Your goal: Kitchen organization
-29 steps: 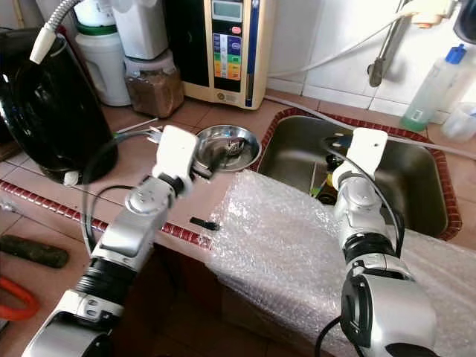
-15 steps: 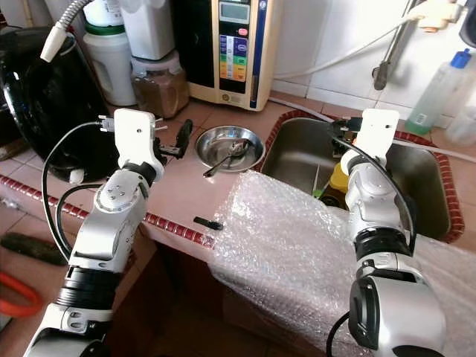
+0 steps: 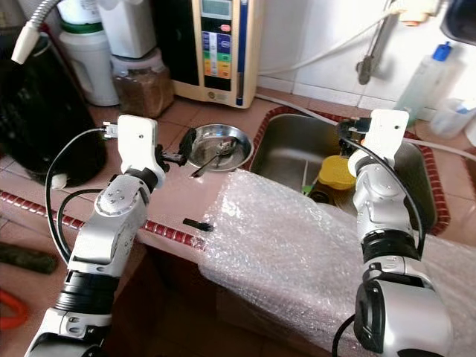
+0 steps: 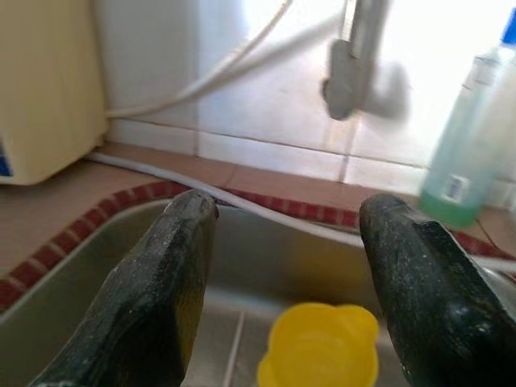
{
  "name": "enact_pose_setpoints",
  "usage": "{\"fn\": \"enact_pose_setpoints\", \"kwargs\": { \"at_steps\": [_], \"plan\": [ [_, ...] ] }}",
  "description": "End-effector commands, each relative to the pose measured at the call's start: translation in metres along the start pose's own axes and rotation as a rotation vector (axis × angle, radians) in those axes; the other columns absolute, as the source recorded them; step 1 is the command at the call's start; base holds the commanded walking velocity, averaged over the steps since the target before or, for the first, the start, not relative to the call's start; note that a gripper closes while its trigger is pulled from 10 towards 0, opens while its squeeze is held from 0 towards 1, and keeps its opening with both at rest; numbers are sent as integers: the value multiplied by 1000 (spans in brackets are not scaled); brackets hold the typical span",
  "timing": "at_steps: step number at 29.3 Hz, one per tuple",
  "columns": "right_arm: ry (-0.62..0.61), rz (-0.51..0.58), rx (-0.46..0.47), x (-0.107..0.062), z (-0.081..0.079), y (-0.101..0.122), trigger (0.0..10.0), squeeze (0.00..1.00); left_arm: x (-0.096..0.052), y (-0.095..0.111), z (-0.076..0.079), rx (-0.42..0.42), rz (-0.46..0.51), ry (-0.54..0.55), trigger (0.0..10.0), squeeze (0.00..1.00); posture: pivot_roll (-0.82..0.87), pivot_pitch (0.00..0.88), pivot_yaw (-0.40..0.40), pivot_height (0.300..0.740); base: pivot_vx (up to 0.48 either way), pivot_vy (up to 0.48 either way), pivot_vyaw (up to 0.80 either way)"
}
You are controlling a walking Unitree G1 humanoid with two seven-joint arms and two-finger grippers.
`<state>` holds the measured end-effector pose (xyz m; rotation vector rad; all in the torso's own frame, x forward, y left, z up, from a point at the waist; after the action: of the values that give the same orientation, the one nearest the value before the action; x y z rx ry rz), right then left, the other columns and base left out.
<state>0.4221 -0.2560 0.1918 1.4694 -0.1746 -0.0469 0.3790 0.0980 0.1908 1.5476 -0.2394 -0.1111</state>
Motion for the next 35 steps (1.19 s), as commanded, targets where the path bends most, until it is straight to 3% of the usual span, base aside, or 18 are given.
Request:
{"fn": "enact_pose_setpoints", "kwargs": {
  "at_steps": [1,9,15,17,27,35],
  "plan": [
    [7,17,-23,3,5,11,10000,0,-1,-1,1,3,-7,-7,10000,0,14,0,5,740,0,0,0],
    [107,-15,-97,8,-11,13,10000,0,-2,-6,0,6,-22,-17,10000,0,18,0,4,740,0,0,0],
    [211,-22,-171,8,-39,11,10000,0,-1,-8,-1,9,-25,-11,10000,0,17,0,9,740,0,0,-204],
    [284,-11,-213,8,-57,11,10000,0,-1,-9,0,6,-27,-12,10000,0,20,0,5,740,0,0,-713],
    [255,20,-126,8,-77,16,10000,0,-2,-13,-2,-16,-42,-10,10000,0,1,0,42,740,0,0,-721],
    [171,62,-25,-3,-80,14,10000,0,0,-6,-6,-22,-28,-11,10000,0,3,0,37,740,0,0,-730]
  ]
}}
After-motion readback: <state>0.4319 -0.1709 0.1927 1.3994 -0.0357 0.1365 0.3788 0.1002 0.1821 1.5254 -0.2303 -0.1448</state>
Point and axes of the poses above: a point about 5 cm out from each wrist's last joint towards the gripper, its own x axis pointing out of the wrist towards the gripper, its own y axis along the axis of the wrist's last joint, z = x × y, the point moved 4 cm from there along x, pointing out of the wrist towards the gripper, and after that the axes turned 3 degrees about -x, right-handed, at the moved point
